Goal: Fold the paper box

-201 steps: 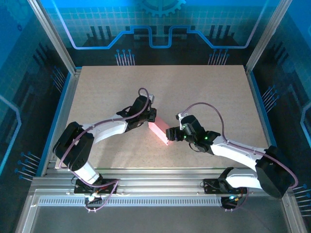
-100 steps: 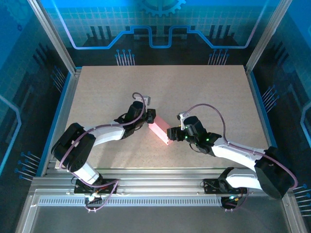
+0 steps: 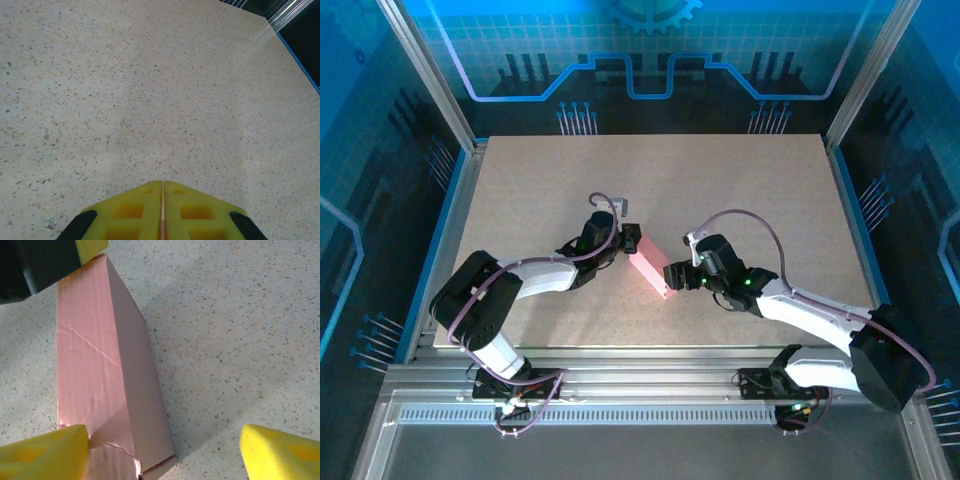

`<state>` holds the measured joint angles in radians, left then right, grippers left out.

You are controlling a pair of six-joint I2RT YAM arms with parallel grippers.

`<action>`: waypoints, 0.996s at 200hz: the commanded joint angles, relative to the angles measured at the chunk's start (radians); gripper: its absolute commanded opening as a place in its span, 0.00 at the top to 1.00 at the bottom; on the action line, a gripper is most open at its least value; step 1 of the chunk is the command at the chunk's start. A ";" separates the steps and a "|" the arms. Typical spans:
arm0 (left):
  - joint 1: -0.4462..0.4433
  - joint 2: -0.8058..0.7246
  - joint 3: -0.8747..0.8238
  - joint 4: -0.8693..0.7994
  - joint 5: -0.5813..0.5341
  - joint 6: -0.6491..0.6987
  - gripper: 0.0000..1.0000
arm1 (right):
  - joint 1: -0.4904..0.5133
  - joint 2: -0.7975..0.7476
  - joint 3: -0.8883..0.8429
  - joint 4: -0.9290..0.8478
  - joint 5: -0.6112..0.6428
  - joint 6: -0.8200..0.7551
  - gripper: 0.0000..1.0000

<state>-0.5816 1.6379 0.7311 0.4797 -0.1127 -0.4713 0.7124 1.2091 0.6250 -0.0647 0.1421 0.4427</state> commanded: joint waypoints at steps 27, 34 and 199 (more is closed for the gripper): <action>-0.026 0.090 -0.071 -0.367 0.021 0.030 0.90 | -0.001 0.043 0.136 -0.053 -0.050 -0.049 0.16; -0.025 0.089 -0.069 -0.366 0.021 0.034 0.90 | -0.003 0.062 0.149 -0.045 -0.061 -0.052 0.16; -0.026 0.031 -0.029 -0.403 0.064 0.048 0.85 | 0.068 0.268 0.196 -0.042 0.038 -0.553 0.46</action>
<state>-0.5846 1.6245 0.7662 0.3965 -0.1158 -0.4458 0.7738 1.4666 0.7971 -0.0639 0.1211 -0.0544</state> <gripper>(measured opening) 0.146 0.545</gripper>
